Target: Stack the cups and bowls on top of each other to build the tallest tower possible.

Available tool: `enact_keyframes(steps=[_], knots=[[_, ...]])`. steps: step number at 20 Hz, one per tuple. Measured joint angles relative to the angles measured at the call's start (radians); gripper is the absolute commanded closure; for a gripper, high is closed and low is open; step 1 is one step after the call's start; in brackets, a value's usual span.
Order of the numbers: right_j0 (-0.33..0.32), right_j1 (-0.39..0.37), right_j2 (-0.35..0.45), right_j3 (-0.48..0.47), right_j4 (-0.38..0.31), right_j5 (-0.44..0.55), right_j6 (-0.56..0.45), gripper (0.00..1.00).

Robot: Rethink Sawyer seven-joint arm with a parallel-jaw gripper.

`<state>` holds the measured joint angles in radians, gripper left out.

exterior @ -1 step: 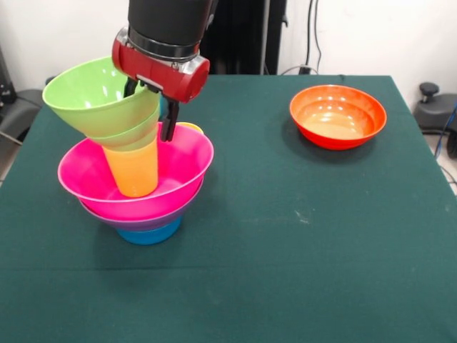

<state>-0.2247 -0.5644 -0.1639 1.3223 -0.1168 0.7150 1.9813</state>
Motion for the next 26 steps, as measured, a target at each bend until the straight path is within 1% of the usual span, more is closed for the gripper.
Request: enact_keyframes(steps=[16,18,19,22,26], knots=[[0.0,-0.049,0.002,0.0,0.006,0.051,0.0,0.0],[0.0,-0.061,0.002,0.0,0.008,0.064,0.0,0.0],[0.0,-0.075,0.003,0.0,0.011,0.09,0.0,0.0],[0.0,-0.089,0.003,0.0,0.013,0.119,0.0,0.0],[0.0,-0.115,0.003,0.0,0.015,0.181,0.0,0.0]])
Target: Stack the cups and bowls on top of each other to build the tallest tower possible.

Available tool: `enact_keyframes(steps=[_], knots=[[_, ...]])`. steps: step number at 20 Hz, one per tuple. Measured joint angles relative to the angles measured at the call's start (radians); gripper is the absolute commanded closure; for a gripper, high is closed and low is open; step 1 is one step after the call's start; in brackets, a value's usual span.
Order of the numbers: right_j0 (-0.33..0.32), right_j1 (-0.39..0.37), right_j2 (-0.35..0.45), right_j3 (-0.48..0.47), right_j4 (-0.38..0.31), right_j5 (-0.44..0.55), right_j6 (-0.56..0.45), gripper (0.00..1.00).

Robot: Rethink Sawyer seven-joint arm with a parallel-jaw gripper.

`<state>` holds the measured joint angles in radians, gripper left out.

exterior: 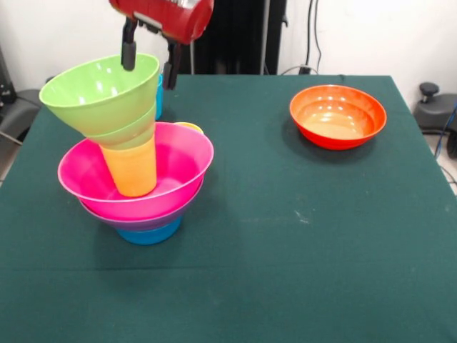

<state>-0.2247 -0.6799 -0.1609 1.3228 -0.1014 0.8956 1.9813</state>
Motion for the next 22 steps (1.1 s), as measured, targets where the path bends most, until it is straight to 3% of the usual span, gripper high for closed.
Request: enact_keyframes(steps=[13,22], knots=[[0.0,-0.05,0.005,0.0,0.001,0.108,0.0,0.0],[0.0,-0.059,0.009,-0.009,0.004,0.117,0.0,0.0]])
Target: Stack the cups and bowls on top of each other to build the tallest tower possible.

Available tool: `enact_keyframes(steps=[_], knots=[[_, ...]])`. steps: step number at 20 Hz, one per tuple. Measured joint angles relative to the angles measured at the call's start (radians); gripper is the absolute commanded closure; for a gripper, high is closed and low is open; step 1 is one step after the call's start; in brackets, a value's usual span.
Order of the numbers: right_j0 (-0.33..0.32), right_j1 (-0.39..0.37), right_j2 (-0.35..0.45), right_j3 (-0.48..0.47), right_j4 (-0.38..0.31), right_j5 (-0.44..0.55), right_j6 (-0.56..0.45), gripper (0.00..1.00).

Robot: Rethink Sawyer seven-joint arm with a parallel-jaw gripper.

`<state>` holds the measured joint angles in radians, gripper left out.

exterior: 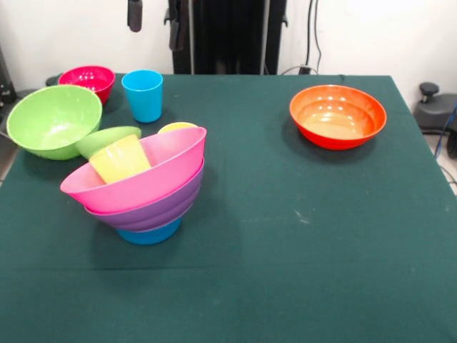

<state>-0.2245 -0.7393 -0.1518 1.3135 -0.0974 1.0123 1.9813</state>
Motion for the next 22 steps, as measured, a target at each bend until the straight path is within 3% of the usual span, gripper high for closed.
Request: enact_keyframes(steps=[22], knots=[[0.016,0.007,0.011,-0.099,0.027,0.064,0.0,0.0]])
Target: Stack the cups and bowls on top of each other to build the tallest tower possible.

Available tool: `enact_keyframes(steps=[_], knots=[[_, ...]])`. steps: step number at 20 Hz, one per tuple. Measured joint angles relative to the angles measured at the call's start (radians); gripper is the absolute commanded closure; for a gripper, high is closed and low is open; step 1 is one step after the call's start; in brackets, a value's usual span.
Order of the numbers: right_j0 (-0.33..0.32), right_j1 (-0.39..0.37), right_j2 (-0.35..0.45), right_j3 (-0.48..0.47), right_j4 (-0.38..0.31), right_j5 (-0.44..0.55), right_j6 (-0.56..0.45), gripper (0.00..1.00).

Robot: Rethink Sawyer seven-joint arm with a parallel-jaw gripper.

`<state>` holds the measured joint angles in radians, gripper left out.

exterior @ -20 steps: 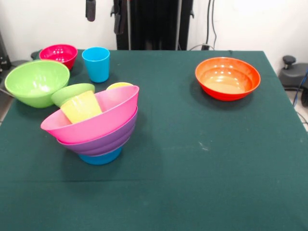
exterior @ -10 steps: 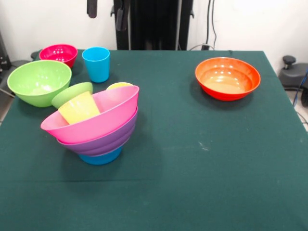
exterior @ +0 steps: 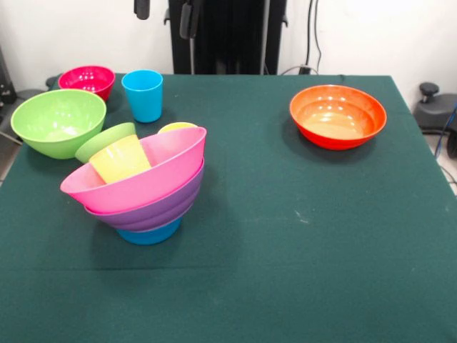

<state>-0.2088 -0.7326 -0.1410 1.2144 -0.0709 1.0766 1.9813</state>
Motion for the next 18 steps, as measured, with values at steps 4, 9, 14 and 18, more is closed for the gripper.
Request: enact_keyframes(steps=[4,9,14,18], knots=[[0.009,0.011,0.003,-0.035,0.005,0.0,0.0,0.0],[0.023,0.044,0.007,-0.088,0.017,0.0,0.0,0.0],[0.037,0.081,0.009,-0.137,0.037,0.0,0.0,0.0],[0.045,0.116,0.009,-0.185,0.05,0.0,0.0,0.0]])
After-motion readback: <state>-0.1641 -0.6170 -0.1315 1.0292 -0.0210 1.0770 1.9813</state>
